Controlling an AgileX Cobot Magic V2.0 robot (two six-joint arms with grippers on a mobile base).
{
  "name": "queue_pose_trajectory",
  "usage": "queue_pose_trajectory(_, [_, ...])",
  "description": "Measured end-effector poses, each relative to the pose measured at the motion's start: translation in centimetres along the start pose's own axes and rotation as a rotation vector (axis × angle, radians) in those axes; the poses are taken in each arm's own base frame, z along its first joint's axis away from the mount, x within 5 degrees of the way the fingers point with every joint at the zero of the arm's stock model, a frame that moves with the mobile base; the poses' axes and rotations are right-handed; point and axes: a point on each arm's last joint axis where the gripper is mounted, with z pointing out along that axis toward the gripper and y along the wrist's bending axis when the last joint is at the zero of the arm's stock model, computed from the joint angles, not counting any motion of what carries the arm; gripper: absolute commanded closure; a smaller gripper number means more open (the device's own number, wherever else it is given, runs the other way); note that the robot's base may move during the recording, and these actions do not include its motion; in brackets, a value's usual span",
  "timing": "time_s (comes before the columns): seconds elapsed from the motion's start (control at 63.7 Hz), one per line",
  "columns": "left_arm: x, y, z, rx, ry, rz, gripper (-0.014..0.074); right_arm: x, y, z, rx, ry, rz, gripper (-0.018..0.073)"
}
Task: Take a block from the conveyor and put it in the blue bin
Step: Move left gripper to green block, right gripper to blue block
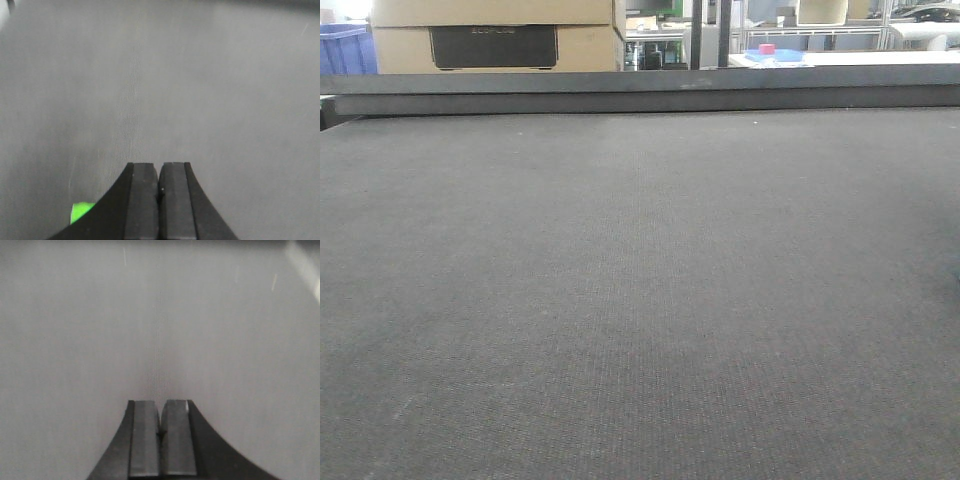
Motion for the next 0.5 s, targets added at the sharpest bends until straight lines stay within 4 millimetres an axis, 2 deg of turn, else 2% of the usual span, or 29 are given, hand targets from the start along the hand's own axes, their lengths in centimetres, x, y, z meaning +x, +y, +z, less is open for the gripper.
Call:
queue_pose_trajectory(0.157, [-0.1, 0.1, 1.5, -0.004, 0.032, -0.002, 0.0707, 0.8, 0.0, 1.9, 0.002, 0.149, -0.003, 0.0721])
queue_pose_trajectory(0.392, [-0.7, 0.0, 1.9, -0.001, -0.018, -0.002, 0.0707, 0.7, 0.2, 2.4, -0.017, 0.148, 0.016, 0.0721])
queue_pose_trajectory(0.502, [-0.4, 0.1, 2.9, -0.006, 0.033, -0.004, 0.0707, 0.7, 0.3, 2.9, -0.03, 0.168, 0.031, 0.0721])
